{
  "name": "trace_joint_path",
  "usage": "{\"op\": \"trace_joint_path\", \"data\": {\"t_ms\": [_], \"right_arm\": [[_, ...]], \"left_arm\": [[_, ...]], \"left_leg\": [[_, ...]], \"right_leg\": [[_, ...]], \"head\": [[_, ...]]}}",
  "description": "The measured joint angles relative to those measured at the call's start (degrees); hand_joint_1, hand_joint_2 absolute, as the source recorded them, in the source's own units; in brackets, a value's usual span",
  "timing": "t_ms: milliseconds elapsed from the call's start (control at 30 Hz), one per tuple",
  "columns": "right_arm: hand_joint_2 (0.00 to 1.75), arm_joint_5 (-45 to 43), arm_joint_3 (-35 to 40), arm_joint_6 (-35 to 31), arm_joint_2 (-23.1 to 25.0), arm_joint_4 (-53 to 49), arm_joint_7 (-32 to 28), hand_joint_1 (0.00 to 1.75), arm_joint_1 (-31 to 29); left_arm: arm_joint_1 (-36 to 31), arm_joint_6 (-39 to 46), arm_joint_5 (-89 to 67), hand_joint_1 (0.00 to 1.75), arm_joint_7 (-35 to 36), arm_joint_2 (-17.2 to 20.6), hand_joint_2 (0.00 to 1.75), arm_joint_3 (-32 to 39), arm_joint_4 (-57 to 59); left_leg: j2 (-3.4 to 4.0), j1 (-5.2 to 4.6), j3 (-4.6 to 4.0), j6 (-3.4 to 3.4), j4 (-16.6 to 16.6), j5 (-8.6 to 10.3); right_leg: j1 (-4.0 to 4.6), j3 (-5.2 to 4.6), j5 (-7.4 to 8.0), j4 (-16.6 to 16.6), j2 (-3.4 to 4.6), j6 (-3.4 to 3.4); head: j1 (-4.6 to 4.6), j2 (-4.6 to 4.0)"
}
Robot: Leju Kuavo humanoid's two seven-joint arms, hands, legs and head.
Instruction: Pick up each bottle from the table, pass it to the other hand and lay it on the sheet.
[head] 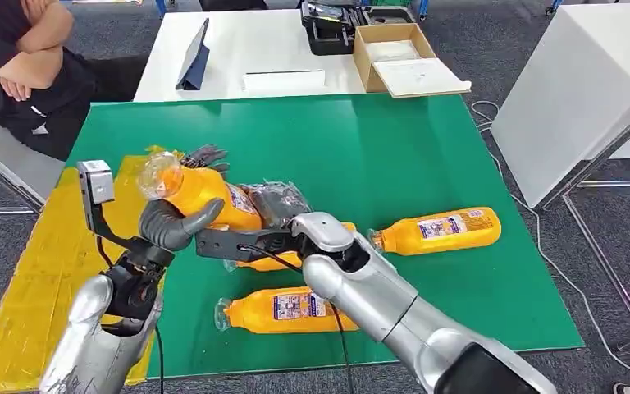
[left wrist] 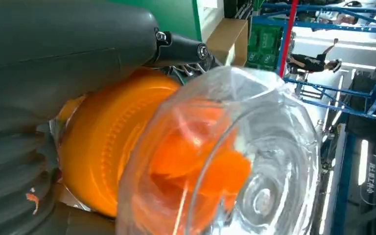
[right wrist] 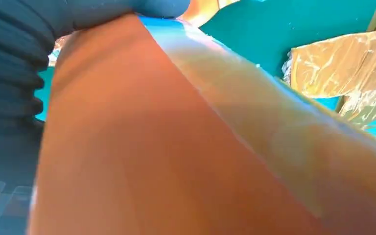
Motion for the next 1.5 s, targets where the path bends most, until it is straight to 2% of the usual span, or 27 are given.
{"op": "trace_joint_path", "data": {"t_ms": [1267, 1500], "right_arm": [[1.75, -1.11, -0.31, 0.92, -2.71, -3.98, 2.21, 1.75, 0.23], [1.75, -1.01, -0.68, 0.92, -3.21, -4.44, 2.4, 1.75, 0.97]], "left_arm": [[-2.52, -1.14, 1.07, 1.75, 0.35, 0.22, 1.75, -2.21, 1.29], [-2.33, -2.31, 5.02, 1.75, 0.15, 0.65, 1.75, -2.12, 1.44]], "left_leg": [[0.03, 0.0, 0.0, 0.0, 0.0, 0.0], [0.04, 0.0, -0.01, 0.0, 0.0, 0.0]], "right_leg": [[0.0, -0.02, 0.0, 0.0, 0.03, 0.0], [0.0, -0.02, 0.0, 0.0, 0.03, 0.0]], "head": [[0.0, 0.0], [-0.02, 0.0]]}}
